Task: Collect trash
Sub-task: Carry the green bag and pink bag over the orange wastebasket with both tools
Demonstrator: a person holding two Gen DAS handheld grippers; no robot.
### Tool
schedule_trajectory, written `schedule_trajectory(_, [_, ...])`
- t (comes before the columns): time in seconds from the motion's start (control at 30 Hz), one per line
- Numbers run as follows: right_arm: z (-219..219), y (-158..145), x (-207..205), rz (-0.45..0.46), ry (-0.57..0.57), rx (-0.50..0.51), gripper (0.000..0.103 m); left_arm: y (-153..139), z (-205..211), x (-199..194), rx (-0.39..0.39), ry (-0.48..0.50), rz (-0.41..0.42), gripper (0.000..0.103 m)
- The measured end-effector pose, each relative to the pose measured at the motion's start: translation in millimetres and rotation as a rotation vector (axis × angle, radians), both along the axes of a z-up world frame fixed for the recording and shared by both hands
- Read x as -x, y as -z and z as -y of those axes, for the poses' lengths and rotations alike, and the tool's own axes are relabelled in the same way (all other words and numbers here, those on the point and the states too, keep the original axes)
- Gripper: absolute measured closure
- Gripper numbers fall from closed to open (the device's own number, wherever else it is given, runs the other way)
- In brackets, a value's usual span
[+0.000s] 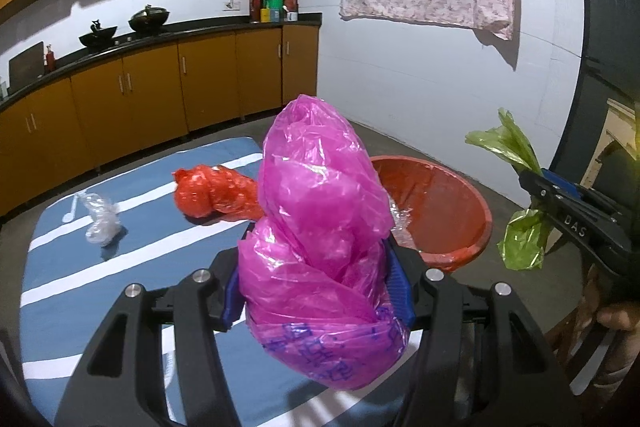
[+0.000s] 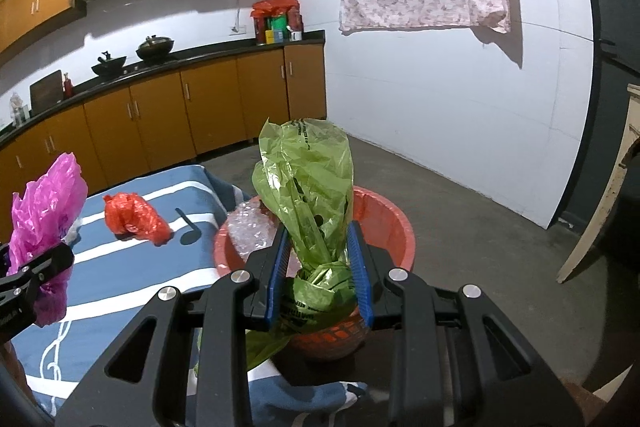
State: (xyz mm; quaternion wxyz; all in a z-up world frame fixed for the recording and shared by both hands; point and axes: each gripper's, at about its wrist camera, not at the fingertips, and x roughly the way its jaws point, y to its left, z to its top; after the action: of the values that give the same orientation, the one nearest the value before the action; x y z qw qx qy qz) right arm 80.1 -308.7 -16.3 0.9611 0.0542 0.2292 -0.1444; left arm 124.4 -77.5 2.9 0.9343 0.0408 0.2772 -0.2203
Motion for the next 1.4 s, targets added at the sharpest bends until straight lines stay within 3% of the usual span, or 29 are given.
schedule_trajectory(0.67, [46, 10, -46, 0.01, 0.044, -0.027, 0.072, 32, 72, -66, 0.048, 0.101, -0.087, 0.046])
schedule_trajectory(1.4, [93, 30, -93, 0.008, 0.07, -0.129, 0.072, 66, 141, -128, 0.018, 0.191, -0.146, 0.046])
